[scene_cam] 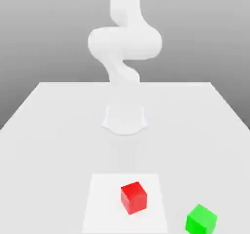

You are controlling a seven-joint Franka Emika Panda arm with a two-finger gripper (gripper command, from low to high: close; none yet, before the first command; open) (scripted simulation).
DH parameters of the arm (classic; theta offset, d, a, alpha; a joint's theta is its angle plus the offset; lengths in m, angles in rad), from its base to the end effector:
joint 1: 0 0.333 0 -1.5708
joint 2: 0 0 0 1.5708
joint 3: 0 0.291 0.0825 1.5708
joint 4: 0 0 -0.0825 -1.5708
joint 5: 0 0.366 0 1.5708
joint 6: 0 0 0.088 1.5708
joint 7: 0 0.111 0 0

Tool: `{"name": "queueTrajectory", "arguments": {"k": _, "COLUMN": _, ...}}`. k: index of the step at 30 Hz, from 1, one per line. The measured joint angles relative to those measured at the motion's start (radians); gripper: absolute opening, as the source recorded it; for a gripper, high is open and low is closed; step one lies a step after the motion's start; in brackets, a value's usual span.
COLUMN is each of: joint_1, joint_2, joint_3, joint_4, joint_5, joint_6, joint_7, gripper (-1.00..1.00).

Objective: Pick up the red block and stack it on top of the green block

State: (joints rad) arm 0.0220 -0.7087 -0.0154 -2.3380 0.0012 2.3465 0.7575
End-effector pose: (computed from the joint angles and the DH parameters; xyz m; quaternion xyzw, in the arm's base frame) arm 0.3827 0.0009 0.6427 -0.8711 0.3436 -0.3234 0.1363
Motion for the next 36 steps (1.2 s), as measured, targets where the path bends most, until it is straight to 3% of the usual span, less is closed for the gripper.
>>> {"name": "queueTrajectory", "arguments": {"k": 21, "joint_1": 0.104, "joint_2": 0.767, "joint_3": -0.054, "joint_4": -0.317, "joint_5": 0.017, "joint_6": 0.394, "joint_7": -0.361, "gripper": 0.00}}
{"name": "queueTrajectory", "arguments": {"k": 27, "joint_1": 0.085, "joint_2": 0.985, "joint_3": -0.028, "joint_4": -0.302, "joint_5": 0.047, "joint_6": 0.569, "joint_7": -0.397, "gripper": 0.00}}
{"name": "queueTrajectory", "arguments": {"k": 28, "joint_1": 0.081, "joint_2": 1.004, "joint_3": -0.023, "joint_4": -0.299, "joint_5": 0.051, "joint_6": 0.585, "joint_7": -0.400, "gripper": -1.00}}
{"name": "queueTrajectory", "arguments": {"k": 36, "joint_1": 0.083, "joint_2": 0.975, "joint_3": -0.026, "joint_4": -0.303, "joint_5": 0.045, "joint_6": 0.561, "joint_7": -0.396, "gripper": -1.00}}
